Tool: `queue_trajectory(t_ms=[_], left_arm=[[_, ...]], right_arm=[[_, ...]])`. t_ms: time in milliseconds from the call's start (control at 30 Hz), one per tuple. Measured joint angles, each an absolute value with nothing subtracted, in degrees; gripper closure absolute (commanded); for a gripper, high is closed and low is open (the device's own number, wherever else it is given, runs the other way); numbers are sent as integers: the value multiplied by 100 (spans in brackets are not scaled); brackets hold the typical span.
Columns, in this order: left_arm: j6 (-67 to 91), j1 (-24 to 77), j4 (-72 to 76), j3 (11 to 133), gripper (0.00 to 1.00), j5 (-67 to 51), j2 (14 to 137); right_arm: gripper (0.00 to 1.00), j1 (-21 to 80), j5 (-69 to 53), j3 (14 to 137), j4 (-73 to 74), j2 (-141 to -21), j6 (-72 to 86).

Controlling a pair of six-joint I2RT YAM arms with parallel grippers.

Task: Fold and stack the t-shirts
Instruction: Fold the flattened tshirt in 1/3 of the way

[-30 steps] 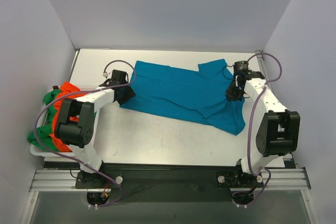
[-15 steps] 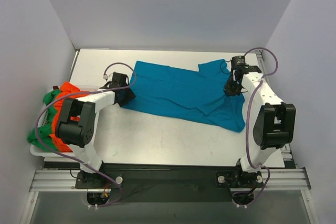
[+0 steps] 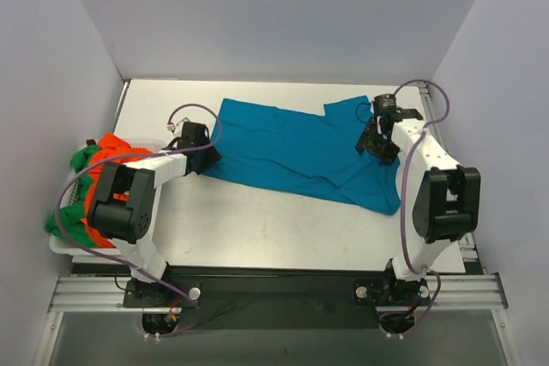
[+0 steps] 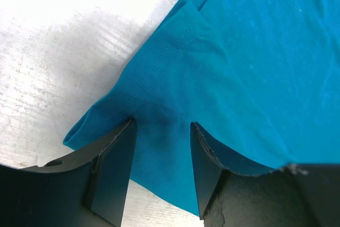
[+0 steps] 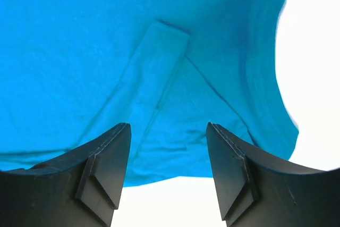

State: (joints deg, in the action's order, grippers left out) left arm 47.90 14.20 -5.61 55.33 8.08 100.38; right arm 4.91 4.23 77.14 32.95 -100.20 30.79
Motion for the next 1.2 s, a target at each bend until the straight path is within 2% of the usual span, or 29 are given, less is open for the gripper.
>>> queue_trajectory(t_ms=[300,433,567,800,867,933,1000,1033,1200], left_arm=[[4812,1422,-217,5155,44,762,9819],[4849,1420,-158,5063,44,716,9762],[4869,1420,-47,5026,44,663,9760],[4884,1406,36,4995,44,543,9760],[4884,1387,62,4984,44,506,9760],[4886,1367,69,4980,44,469,9760],[4886,1352,80,4974,44,445,9760],[4884,1345,89,4969,44,429,9760],[4886,1334,113,4958,44,416,9762]], right_arm=[[51,32,226,5054,3089,-7636,3750],[60,-276,193,4342,3138,-7070,3876],[60,-648,154,4237,2967,-7238,3826],[61,-672,-8,4268,2287,-8123,3636],[68,-670,-56,4305,2150,-8353,3594],[83,-670,-73,4318,2064,-8453,3588],[88,-670,-64,4318,2053,-8453,3586],[96,-670,-45,4324,2062,-8453,3588],[97,-670,183,4556,2353,-8453,3485]])
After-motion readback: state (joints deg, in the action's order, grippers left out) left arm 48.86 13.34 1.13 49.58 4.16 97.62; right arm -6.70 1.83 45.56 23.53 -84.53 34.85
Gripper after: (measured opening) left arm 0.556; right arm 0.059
